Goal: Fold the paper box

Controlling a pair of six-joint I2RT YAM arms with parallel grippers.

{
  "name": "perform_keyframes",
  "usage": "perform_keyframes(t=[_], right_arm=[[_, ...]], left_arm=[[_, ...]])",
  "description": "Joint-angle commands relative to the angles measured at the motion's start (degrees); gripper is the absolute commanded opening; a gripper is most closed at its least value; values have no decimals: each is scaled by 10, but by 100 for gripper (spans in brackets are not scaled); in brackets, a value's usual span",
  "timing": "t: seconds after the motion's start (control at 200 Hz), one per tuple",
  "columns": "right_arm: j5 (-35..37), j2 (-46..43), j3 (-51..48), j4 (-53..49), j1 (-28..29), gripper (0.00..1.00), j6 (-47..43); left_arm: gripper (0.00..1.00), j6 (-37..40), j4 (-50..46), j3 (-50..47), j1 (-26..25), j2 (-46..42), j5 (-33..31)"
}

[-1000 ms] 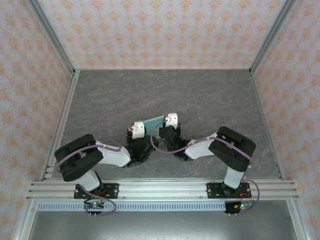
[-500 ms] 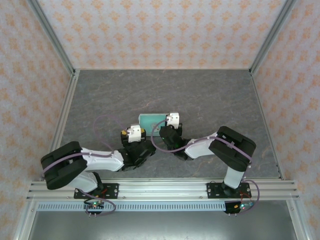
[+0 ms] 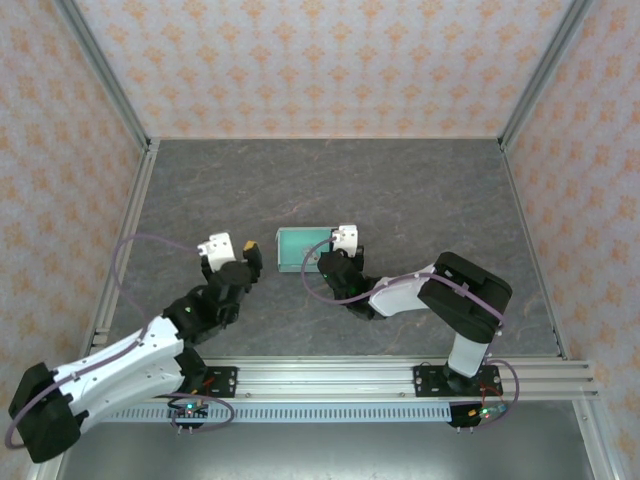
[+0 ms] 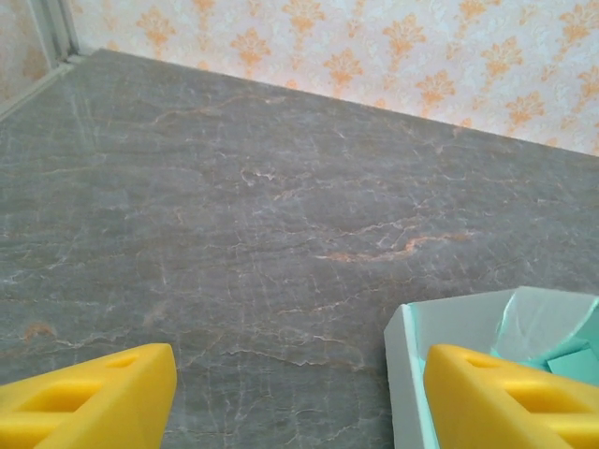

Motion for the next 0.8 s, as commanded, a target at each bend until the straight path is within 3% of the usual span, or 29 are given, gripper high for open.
perform_keyframes(t=[0.0, 0.3, 0.445, 0.596, 0.796], right_arm=[[10, 3, 1, -57, -3, 1, -6], [12, 3, 4, -60, -3, 1, -11], [15, 3, 5, -60, -3, 1, -15], [14, 5, 7, -64, -4, 1, -16], [15, 9, 10, -63, -3, 1, -15]], left_arm=[[72, 17, -93, 69, 51, 9, 139], [77, 4, -111, 232, 121, 159, 285], [77, 2, -117, 298, 135, 242, 326], [75, -5, -122, 318, 144, 289, 356], [66, -13, -120, 304, 154, 304, 397]])
